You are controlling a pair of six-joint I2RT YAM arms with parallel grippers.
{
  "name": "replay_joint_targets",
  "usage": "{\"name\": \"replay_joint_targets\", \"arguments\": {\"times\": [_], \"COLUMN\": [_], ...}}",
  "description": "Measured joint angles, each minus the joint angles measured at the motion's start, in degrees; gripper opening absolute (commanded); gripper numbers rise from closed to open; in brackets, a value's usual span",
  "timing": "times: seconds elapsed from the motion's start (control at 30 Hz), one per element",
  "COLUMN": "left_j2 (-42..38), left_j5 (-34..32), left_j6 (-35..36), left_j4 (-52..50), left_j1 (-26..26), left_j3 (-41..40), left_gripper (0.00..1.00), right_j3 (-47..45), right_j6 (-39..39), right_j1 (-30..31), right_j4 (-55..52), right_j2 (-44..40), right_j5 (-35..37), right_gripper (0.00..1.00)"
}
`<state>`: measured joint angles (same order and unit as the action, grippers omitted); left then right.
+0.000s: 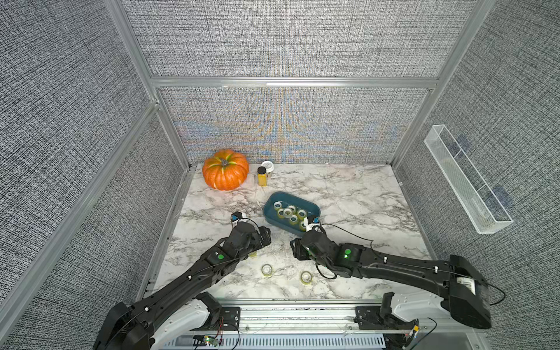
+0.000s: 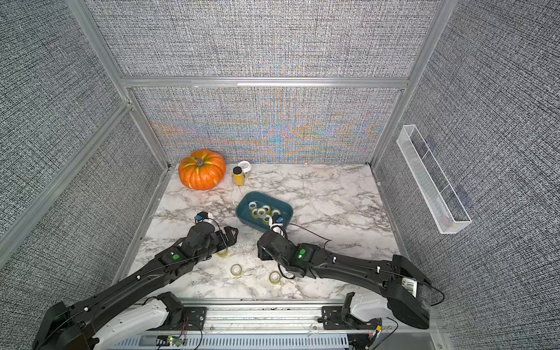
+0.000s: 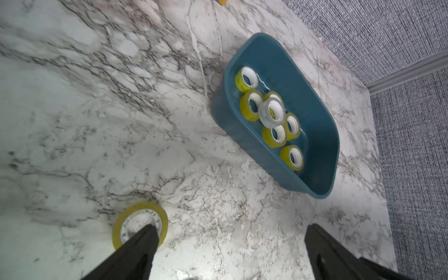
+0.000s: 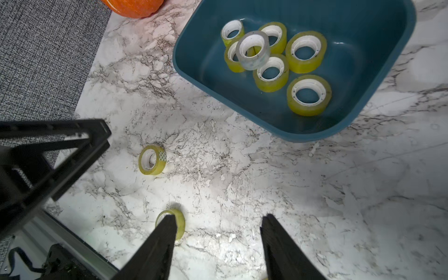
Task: Put the transparent tape into the storage box
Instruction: Move the tape to the center of the board.
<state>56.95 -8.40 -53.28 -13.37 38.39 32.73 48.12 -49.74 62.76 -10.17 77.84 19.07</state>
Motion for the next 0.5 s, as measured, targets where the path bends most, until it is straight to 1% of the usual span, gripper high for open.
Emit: {"name": "replay_joint_targets", "arguments": {"times": [0.13,0.3,0.43,0.47,0.5], "left_j2": [3.28,2.62,4.09,4.50,4.96], "left_j5": [1.51,3.21,4.57,5.11,5.53], "left_j6": [1.81,2.05,2.54,2.75,2.95], "left_j4": [-0.87,-2.43,-3.06,-3.32,-3.48], "left_j1": [-3.98,-9.77,-11.93,-12.35,-12.79], "left_j3": [0.44,-2.54,-1.77,-1.86,-2.16], "left_gripper": [1.00,1.00,1.00,0.98,0.89], "right_j3": [2.89,7.78,10.19,10.69,11.08], "right_j6": [2.36,5.66,7.69,8.00,8.09], "right_j1": [0.22,0.22,0.15,0.13,-0.04], "right_j4": [0.07,0.39,1.49,1.86,2.03], "right_j2": [3.19,8.22,12.92,14.10,15.23], "right_j5": [-0.33,-0.46,-3.21,-3.76,-4.61], "right_gripper": [0.61,0.61,0.61,0.61,0.61]}}
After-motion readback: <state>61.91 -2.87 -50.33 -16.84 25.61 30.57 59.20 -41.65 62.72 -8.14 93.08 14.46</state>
